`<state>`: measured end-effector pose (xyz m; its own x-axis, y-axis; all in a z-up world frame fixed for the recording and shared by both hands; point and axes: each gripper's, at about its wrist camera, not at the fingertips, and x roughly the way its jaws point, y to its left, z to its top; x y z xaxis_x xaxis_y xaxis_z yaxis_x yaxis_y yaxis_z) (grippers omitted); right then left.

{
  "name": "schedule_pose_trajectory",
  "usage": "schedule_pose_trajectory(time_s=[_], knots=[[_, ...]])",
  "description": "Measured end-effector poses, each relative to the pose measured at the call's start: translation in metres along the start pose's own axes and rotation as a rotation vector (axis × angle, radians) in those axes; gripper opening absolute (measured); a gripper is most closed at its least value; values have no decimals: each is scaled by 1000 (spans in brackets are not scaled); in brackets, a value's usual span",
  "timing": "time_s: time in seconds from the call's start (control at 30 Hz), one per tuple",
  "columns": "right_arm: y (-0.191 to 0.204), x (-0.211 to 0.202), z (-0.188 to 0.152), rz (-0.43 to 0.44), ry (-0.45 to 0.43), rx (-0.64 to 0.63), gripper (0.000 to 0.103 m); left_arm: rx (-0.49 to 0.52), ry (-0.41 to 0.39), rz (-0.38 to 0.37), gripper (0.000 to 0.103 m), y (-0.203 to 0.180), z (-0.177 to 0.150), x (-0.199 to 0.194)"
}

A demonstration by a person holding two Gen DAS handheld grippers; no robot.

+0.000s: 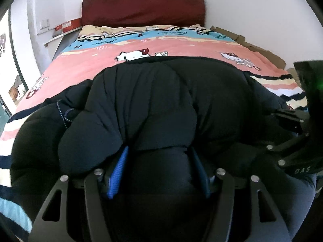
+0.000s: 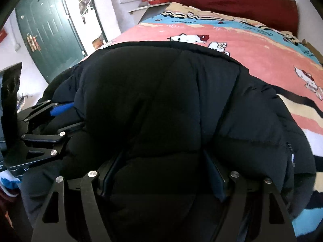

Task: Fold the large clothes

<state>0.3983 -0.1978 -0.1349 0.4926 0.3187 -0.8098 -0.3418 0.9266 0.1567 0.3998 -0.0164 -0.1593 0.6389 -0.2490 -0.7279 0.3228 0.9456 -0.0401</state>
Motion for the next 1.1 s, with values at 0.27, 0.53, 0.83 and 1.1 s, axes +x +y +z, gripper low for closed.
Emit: schedule_pose_trajectory(time_s=[0.27,0.53,0.83,1.1], knots=[[-6,28,10,-42,11,16,74,3,39,40,59,1,6,21],[3,-28,7,-13,28,31,74,7,41,1,59,-10,14,-47],[15,-63,-47,48,40,-46,77,45,105,-35,63,-38,-30,-44],[8,-9,-54,-29,122,-43,78,43,135,-9,64,-36,-37,-10]])
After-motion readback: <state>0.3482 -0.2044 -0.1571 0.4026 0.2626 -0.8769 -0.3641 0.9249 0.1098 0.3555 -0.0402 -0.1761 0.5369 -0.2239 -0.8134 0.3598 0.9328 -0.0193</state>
